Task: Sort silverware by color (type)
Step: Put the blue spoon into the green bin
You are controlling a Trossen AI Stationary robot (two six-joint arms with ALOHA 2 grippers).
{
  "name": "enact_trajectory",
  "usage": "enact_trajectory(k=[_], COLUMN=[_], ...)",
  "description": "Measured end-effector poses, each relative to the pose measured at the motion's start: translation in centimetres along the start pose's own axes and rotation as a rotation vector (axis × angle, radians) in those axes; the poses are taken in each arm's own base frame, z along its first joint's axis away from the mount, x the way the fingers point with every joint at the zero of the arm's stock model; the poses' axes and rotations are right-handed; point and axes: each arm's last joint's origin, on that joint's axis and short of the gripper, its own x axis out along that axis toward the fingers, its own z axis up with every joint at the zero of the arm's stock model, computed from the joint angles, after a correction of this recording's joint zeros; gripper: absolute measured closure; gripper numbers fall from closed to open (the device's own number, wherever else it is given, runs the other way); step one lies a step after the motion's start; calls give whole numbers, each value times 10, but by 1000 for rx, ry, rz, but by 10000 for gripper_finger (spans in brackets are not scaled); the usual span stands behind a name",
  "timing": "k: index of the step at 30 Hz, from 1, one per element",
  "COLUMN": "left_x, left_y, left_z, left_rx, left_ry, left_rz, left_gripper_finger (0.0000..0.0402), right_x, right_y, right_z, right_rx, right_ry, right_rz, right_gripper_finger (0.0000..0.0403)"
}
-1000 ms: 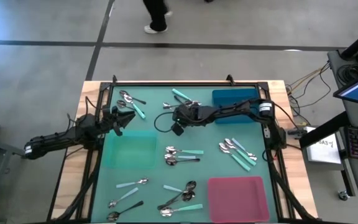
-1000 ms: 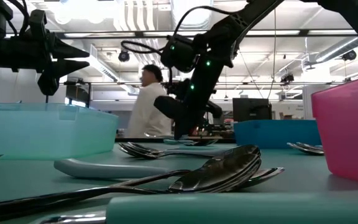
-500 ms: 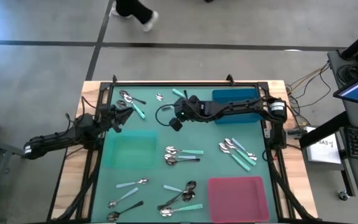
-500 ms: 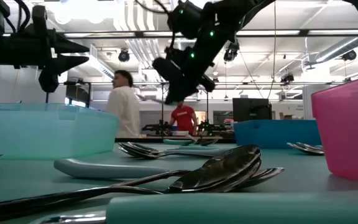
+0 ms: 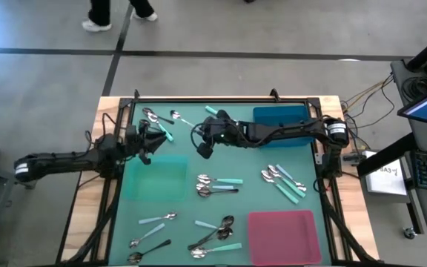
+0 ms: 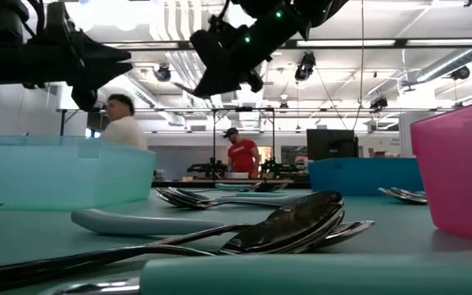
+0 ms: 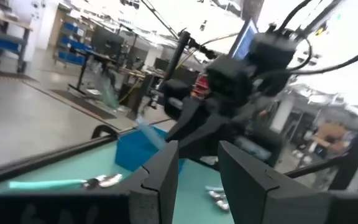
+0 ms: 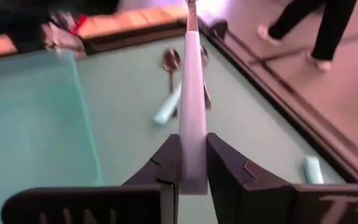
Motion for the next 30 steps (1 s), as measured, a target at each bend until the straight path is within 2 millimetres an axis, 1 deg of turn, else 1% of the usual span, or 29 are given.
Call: enact_trajectory(k=[5, 12, 15, 20, 25, 27, 30], left_x=[8, 15, 18, 33, 49, 53, 56], left_y=[2, -1, -2, -7, -10, -11, -11], left_z=[-5, 1, 3, 10, 15, 16, 16], left_rx=[59, 68, 68, 70, 108, 114, 114], left_ry=[15, -100, -116, -101, -87, -84, -75], left_rz=[27, -11, -41, -63, -58, -59, -59], left_gripper_finger=[303, 303, 303, 303, 304, 309, 329], right_x=[-3, -7, -7, -9, -11, -11, -11], right_y=[10, 19, 22, 29, 34, 34, 34], right_z=[8, 12, 11, 10, 10, 10, 10], right_rx=[-57, -163, -224, -321, -346, -347, -354], right_ry=[-91, -146, -148, -155, -165, -164, -165], right_rz=[26, 42, 44, 54, 61, 58, 53], right_gripper_finger=[360, 360, 360, 360, 360, 360, 360])
